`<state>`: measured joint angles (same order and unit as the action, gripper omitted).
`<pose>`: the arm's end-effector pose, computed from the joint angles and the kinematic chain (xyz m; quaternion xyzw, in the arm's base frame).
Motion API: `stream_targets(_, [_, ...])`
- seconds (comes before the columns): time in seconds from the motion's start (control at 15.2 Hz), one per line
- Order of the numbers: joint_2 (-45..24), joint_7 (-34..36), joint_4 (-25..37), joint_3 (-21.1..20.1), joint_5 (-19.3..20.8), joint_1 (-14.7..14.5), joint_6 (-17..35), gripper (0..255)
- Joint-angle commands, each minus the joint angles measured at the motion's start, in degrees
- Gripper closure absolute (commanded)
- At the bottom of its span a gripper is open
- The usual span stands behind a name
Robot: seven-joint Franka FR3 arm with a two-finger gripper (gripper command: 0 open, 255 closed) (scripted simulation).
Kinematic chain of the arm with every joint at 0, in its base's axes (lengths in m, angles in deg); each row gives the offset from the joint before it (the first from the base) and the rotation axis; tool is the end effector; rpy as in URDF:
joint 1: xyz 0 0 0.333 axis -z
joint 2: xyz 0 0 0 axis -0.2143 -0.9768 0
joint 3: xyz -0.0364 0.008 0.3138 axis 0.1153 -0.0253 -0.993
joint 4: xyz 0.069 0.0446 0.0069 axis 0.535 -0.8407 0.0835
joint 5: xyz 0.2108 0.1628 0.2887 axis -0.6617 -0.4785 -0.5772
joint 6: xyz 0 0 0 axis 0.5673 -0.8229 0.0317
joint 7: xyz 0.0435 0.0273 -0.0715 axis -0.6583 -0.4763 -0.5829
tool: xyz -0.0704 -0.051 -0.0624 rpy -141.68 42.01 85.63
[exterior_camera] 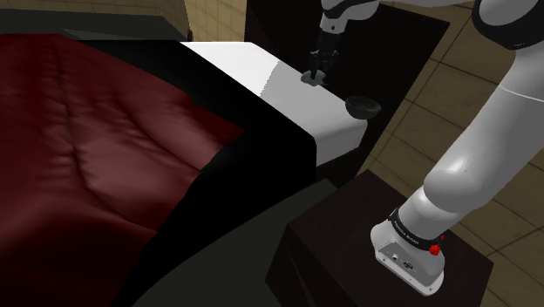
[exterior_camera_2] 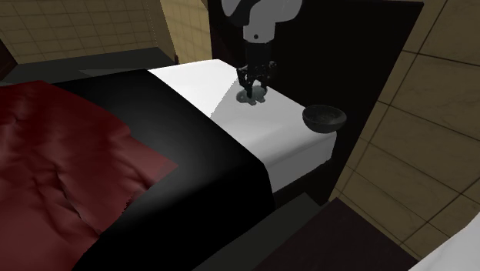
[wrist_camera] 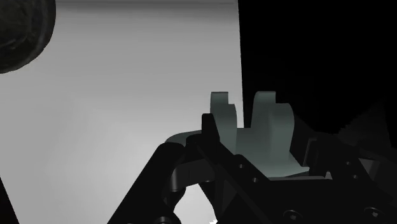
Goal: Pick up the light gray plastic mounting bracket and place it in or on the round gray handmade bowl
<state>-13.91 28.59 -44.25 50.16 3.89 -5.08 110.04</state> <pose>0.5831 -0.1266 0.4699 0.9993 -0.0357 -0.0040 0.0069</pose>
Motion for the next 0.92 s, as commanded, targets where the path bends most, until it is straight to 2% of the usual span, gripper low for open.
stream_targets(0.0, [1.28, -2.66, -1.60, 1.14, 0.00, 1.44, 0.36, 255])
stream_targets(0.46, [2.60, -11.79, -2.76, 5.27, -0.16, 6.39, 0.30, 255])
stream_targets(0.86, [1.62, -19.90, -1.12, 8.90, -0.70, 10.72, -0.32, 255])
